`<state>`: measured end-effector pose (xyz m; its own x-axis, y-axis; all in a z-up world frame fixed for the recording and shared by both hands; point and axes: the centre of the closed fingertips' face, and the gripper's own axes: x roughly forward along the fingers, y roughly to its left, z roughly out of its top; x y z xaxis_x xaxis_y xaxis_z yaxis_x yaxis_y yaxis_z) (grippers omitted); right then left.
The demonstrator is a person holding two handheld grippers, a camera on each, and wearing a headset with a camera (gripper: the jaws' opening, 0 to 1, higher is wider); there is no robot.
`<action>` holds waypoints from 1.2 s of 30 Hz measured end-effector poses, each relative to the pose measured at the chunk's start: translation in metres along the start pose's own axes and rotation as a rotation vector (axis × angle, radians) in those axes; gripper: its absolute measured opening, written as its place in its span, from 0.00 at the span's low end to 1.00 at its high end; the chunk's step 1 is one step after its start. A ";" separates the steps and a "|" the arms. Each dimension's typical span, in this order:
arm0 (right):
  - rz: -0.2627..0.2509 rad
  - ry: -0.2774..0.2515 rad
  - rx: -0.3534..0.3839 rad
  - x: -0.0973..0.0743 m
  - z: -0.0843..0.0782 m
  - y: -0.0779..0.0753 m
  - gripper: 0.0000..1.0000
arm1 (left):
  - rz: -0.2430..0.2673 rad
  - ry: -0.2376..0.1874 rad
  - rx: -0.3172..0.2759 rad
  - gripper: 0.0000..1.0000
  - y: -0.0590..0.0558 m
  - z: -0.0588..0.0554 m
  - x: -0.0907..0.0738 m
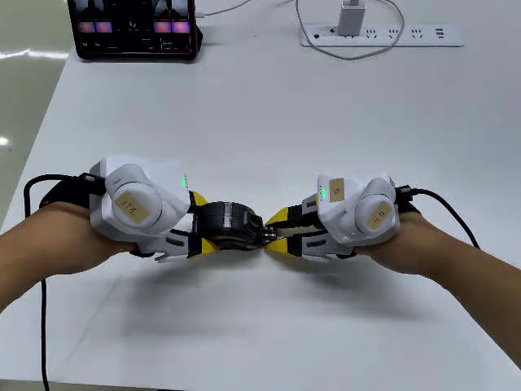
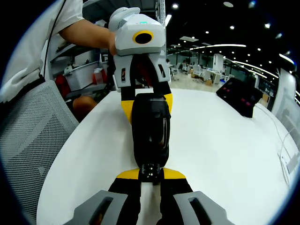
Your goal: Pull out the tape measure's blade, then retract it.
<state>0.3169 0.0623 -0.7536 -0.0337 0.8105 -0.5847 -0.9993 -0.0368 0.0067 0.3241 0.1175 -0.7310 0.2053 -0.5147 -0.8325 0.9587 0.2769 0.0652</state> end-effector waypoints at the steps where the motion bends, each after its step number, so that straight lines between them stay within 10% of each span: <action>1: -0.001 0.000 -0.003 0.000 0.000 0.000 0.11 | 0.001 0.000 0.000 0.26 0.000 0.000 0.000; 36: -0.024 0.027 0.007 -0.021 -0.014 0.000 0.10 | -0.012 -0.004 0.006 0.26 -0.001 0.000 -0.001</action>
<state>0.3177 0.0374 -0.7524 -0.0093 0.7951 -0.6064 -0.9999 -0.0133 -0.0021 0.3228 0.1176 -0.7298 0.1949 -0.5214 -0.8308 0.9621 0.2663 0.0586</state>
